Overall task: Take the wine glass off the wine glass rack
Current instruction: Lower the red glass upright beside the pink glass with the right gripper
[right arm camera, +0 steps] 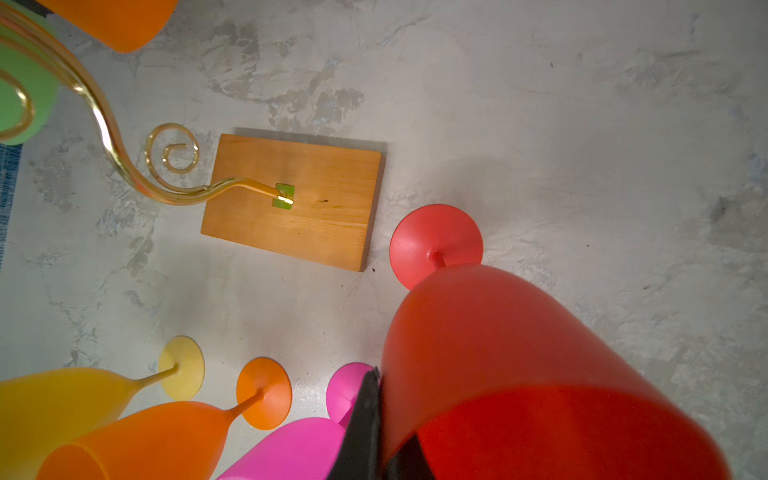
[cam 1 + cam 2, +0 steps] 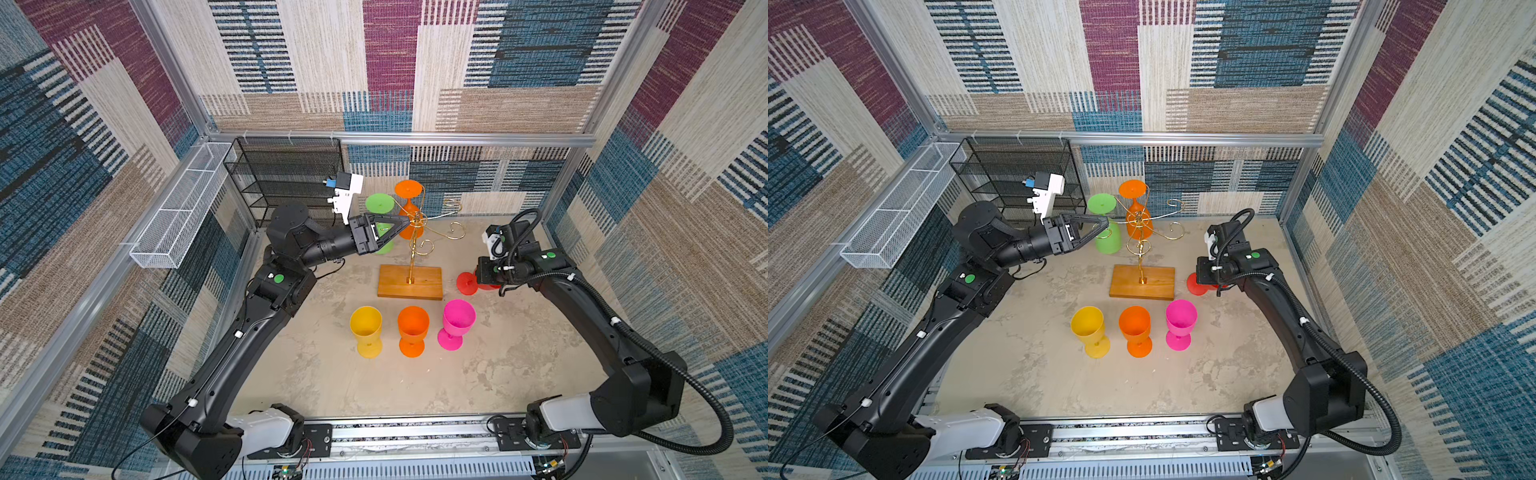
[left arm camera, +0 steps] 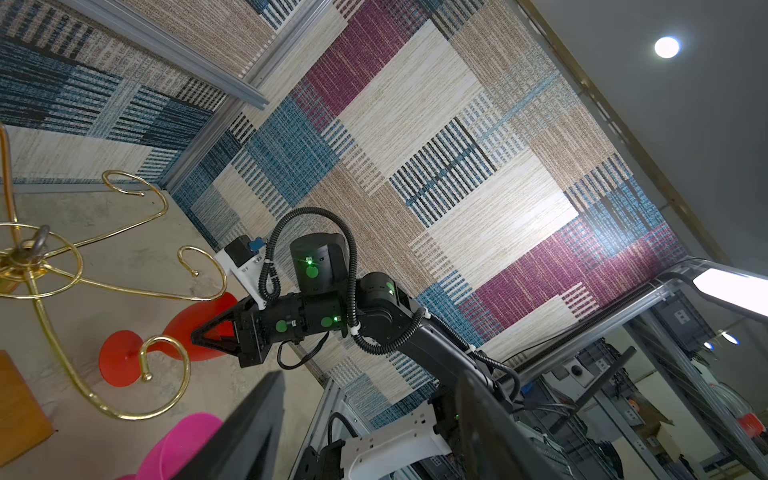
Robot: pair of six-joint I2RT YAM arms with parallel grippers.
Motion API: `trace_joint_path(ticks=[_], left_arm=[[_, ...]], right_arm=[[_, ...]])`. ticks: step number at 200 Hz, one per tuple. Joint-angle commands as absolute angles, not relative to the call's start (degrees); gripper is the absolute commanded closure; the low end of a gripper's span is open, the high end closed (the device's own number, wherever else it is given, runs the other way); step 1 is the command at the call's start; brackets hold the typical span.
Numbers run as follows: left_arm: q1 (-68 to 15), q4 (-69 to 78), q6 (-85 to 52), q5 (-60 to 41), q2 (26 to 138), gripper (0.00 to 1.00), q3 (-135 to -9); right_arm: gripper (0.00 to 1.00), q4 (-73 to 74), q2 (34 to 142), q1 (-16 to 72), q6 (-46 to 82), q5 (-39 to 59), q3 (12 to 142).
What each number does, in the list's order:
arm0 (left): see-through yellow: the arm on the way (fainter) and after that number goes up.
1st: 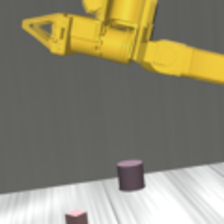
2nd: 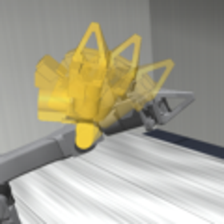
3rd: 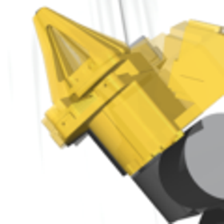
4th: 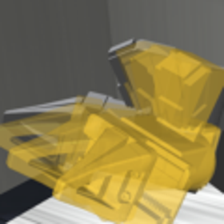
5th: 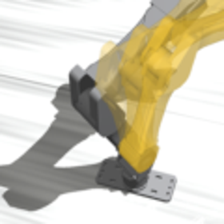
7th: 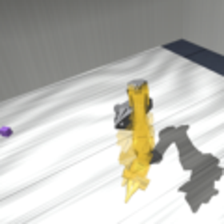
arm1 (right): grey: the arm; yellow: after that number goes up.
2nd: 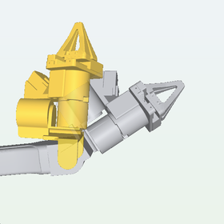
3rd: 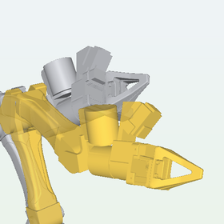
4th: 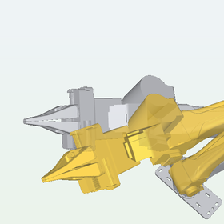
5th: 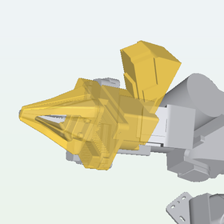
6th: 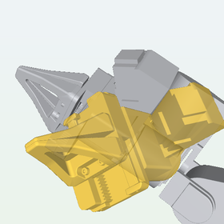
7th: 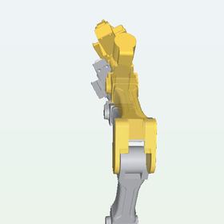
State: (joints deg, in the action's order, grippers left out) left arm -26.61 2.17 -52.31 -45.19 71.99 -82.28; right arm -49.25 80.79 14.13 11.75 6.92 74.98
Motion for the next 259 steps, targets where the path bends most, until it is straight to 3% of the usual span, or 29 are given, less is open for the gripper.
trace_joint_path(ticks=[1,154,206,259], left_arm=[[-26.3,2.6,-50.6,-45.8,71.5,0.32,-82.0],[-24.4,4.3,-52.6,-47.9,71.7,0.32,-80.3],[-24.3,5.5,-53.6,-48.5,71.8,0.32,-79.3],[-24.1,5.8,-53.8,-48.6,71.3,0.32,-78.7]], right_arm=[[1.0,-50.2,81.6,14.5,11.2,5.2,75.3],[1.0,-54.1,87.5,17.8,10.8,3.5,76.8],[0.85,-54.3,87.8,18.3,10.8,3.7,77.7],[0.79,-54.7,88.0,18.7,10.8,3.8,78.5]])
